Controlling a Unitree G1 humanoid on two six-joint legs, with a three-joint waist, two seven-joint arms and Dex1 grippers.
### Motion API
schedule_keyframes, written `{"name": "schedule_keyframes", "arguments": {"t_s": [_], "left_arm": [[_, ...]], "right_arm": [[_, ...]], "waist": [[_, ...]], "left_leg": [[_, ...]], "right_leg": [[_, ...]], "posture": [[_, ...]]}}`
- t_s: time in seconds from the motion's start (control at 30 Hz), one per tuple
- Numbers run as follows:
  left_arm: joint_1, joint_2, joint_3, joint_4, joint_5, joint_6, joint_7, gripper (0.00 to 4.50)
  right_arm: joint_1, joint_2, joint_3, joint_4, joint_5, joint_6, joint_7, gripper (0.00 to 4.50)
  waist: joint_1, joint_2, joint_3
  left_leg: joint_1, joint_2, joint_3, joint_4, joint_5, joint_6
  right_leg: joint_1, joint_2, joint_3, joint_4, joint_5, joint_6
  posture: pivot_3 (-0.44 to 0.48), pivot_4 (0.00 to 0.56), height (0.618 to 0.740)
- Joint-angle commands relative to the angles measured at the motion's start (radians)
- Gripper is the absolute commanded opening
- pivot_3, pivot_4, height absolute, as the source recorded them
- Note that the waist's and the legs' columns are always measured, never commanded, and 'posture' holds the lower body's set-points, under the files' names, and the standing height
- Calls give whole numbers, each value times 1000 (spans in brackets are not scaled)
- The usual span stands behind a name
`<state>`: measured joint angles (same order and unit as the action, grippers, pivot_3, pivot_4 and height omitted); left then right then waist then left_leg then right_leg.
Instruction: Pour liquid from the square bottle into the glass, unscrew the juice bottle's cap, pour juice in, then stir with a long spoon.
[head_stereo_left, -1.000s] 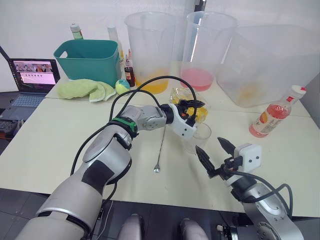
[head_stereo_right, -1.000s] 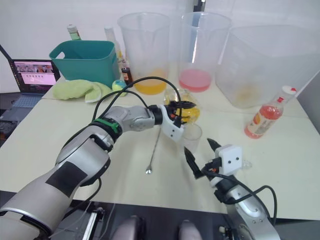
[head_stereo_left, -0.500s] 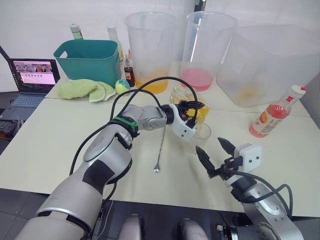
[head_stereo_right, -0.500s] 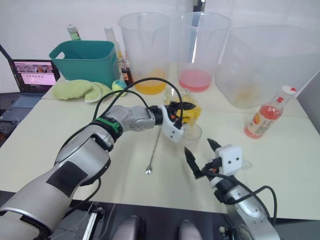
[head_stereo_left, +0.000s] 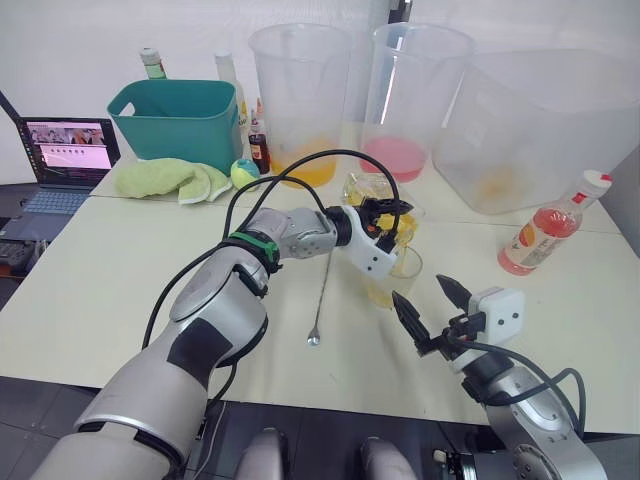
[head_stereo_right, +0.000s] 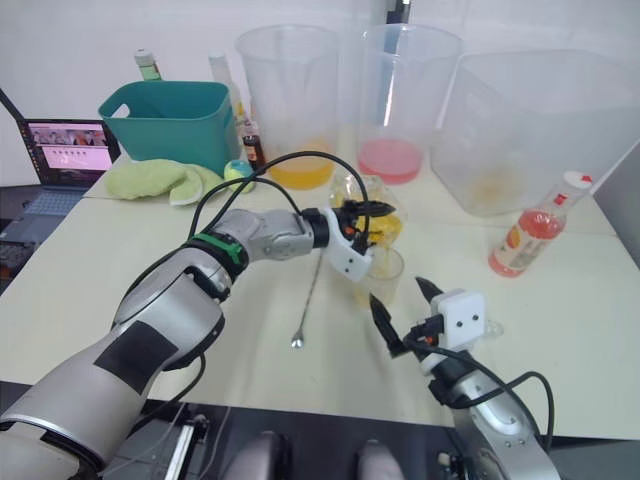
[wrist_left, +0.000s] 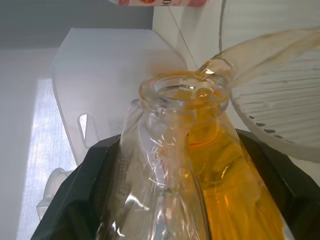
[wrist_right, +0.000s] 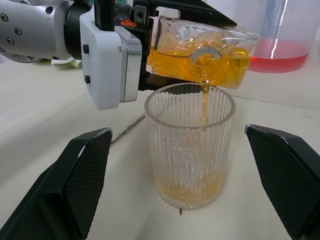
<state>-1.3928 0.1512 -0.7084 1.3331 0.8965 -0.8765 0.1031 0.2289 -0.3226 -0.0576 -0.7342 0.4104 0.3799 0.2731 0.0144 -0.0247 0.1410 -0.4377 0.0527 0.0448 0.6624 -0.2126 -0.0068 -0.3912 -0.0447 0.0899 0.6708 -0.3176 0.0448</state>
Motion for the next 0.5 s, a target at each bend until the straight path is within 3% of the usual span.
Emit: {"name": "schedule_keyframes", "arguments": {"t_s": [0.03,0.23,0.5], "left_arm": [[-39,-6,75,-33,-91,-16,-27,2816],[-27,-9,117,-33,-153,-17,-114,2816],[10,-33,289,-34,-371,18,-365,2816]], "right_arm": [[5,7,-11,-39,-3,-21,-5,4500],[3,7,-14,-34,-4,-23,-2,4500],[-25,10,-39,-15,18,-22,2,4500]], "waist": [[0,0,0],[0,0,0],[-2,0,0]], "left_leg": [[0,0,0,0,0,0],[0,0,0,0,0,0],[0,0,0,1,0,0]], "right_leg": [[0,0,0,0,0,0],[0,0,0,0,0,0],[0,0,0,2,0,0]], "posture": [[0,150,730],[0,150,730],[0,150,730]]}}
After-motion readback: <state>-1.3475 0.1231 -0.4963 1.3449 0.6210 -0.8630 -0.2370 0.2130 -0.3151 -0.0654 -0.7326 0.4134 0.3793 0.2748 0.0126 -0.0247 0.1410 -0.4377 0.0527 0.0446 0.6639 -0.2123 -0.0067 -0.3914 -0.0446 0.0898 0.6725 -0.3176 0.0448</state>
